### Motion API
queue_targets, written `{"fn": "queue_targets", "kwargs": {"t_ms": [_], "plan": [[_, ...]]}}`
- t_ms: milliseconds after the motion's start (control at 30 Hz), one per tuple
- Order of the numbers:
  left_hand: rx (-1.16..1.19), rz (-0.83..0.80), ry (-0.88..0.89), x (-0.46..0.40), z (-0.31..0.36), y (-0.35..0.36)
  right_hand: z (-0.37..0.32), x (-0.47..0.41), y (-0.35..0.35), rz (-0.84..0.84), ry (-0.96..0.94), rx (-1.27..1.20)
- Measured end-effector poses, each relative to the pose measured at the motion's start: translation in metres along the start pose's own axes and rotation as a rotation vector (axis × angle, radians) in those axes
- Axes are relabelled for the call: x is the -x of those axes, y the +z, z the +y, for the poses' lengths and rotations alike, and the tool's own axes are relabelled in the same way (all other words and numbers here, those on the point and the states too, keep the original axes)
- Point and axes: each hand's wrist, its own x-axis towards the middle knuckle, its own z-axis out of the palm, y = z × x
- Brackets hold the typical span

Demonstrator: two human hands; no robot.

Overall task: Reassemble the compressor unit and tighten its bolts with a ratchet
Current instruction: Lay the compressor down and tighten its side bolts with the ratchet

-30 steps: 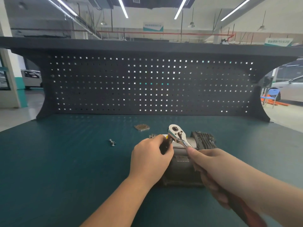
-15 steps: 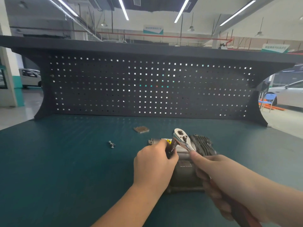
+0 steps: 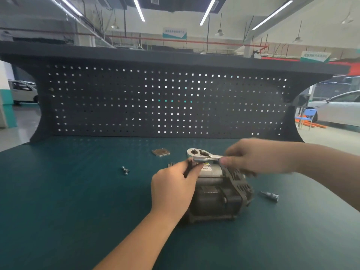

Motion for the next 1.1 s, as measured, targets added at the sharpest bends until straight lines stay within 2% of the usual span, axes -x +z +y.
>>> {"fn": "queue_targets", "kwargs": {"t_ms": [67,100,167,200,267,300,433,500,567,700,800,867,967,1067,1100], "plan": [[-0.024,-0.021,0.022,0.003,-0.001,-0.001,-0.002,0.006,0.013,-0.158,0.07,-0.123],[-0.05,-0.02,0.036,0.004,-0.001,0.0,-0.006,0.011,0.021,-0.181,0.082,-0.135],[-0.131,-0.007,0.076,0.005,-0.002,0.001,-0.019,0.025,0.034,-0.095,0.082,-0.187],[-0.162,0.001,0.09,0.005,0.0,0.001,-0.029,0.031,0.042,-0.107,0.079,-0.279],[-0.183,0.004,0.097,0.004,0.001,-0.001,-0.054,0.038,0.059,-0.158,0.105,-0.735],[-0.194,-0.009,0.104,0.004,0.001,-0.002,-0.065,0.039,0.067,-0.142,0.108,-0.859],[-0.151,-0.055,0.015,0.007,-0.005,0.0,-0.073,0.038,0.083,-0.096,0.163,-0.999],[-0.122,-0.014,0.023,0.008,-0.005,0.001,-0.061,0.038,0.072,-0.142,0.203,-0.919],[-0.151,-0.001,0.073,0.006,-0.001,-0.001,-0.04,0.033,0.055,-0.169,0.199,-0.712],[-0.166,0.028,0.137,0.004,-0.002,-0.001,-0.01,0.012,0.003,-0.06,0.075,-0.273],[-0.18,0.019,0.116,0.003,-0.002,0.0,-0.001,0.002,-0.002,-0.026,0.006,-0.157],[-0.193,0.014,0.126,0.004,-0.001,0.001,-0.001,0.008,0.018,-0.127,0.037,-0.281],[-0.242,0.037,0.172,0.006,-0.001,0.001,-0.018,0.03,0.058,-0.165,0.127,-0.612],[-0.292,0.035,0.233,0.008,-0.004,0.001,-0.06,0.037,0.083,-0.216,0.193,-1.185],[-0.309,0.013,0.234,0.007,-0.005,0.0,-0.066,0.032,0.092,-0.182,0.172,-1.253]]}}
